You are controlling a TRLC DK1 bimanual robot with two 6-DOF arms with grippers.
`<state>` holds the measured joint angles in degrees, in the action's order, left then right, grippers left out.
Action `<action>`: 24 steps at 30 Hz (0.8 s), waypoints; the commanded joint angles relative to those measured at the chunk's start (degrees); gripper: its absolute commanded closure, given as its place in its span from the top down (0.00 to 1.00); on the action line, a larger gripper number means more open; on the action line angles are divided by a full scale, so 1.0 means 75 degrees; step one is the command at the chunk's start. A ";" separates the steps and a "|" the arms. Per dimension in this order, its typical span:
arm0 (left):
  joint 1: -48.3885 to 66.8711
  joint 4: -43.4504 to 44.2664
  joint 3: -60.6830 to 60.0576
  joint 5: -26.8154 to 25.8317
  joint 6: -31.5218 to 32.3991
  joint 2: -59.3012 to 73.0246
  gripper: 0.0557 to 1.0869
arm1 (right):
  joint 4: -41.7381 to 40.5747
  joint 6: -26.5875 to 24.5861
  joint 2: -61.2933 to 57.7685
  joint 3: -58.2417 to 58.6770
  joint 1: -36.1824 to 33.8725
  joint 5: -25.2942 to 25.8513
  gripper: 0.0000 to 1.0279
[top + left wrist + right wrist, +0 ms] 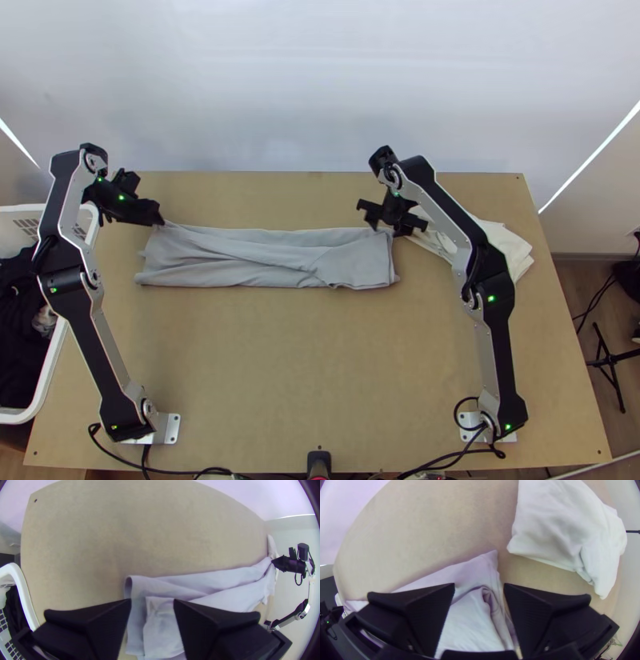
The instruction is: Fold the t-shirt
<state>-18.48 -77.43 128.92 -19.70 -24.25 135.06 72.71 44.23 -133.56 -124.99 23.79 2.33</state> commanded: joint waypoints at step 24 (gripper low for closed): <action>-0.2247 0.0550 -0.2987 -0.3220 -0.0763 -0.1321 0.95 | 0.1017 -0.0225 0.2972 0.0646 0.0273 -0.0428 0.97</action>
<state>-32.99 -77.10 116.55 -40.51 -28.56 127.83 79.79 42.52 -112.90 -120.53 24.64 -0.05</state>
